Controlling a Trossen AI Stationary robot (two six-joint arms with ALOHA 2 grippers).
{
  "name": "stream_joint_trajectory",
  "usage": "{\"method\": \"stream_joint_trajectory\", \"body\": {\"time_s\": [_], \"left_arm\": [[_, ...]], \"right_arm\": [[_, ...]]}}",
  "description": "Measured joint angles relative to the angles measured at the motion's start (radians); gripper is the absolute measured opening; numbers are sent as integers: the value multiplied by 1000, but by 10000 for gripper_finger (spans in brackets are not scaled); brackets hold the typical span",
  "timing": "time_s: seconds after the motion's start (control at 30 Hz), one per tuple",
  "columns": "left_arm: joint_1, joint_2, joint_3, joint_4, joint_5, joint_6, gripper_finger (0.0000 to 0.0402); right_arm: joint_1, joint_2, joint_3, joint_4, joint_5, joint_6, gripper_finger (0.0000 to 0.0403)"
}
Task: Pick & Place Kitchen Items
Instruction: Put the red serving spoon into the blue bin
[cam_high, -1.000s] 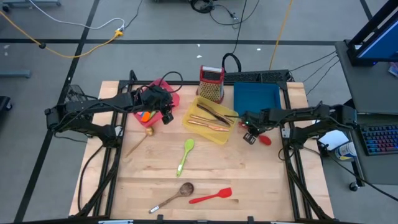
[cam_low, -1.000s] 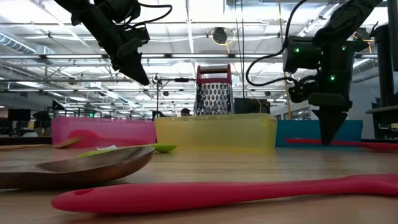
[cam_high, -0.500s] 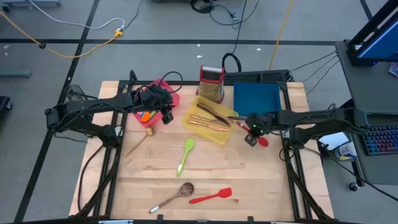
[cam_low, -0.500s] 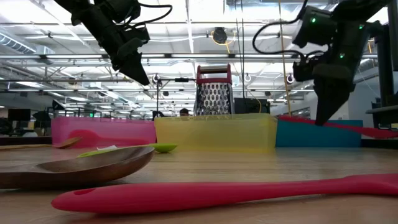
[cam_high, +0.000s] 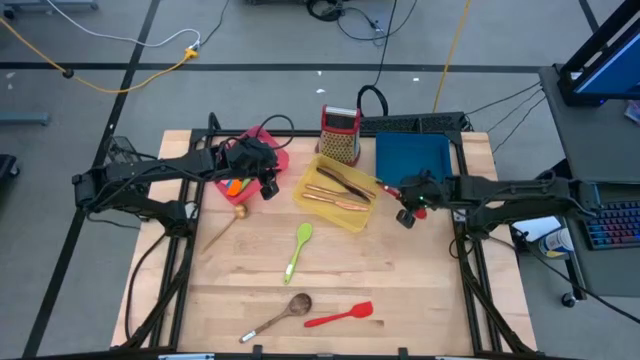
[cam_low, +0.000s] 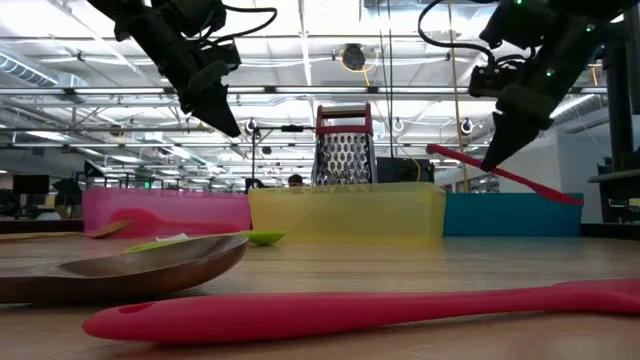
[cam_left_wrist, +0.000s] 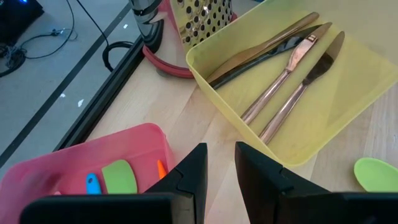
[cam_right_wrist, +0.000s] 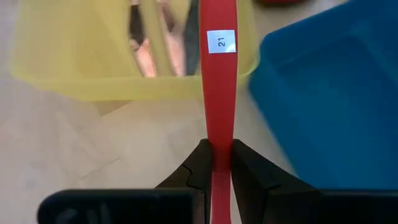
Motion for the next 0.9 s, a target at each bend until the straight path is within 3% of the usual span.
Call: {"method": "stream_joint_trajectory", "body": {"time_s": [0.27, 0.57, 0.9], "left_arm": [[0, 0, 0, 1, 0, 0, 88], [0, 0, 0, 35, 0, 12, 88], [0, 0, 0, 47, 0, 27, 88]], "right_arm": [[-84, 4, 22, 119, 61, -196, 32], [-242, 14, 97, 296, 60, -447, 31], [-464, 198, 97, 295, 57, -511, 30]]}}
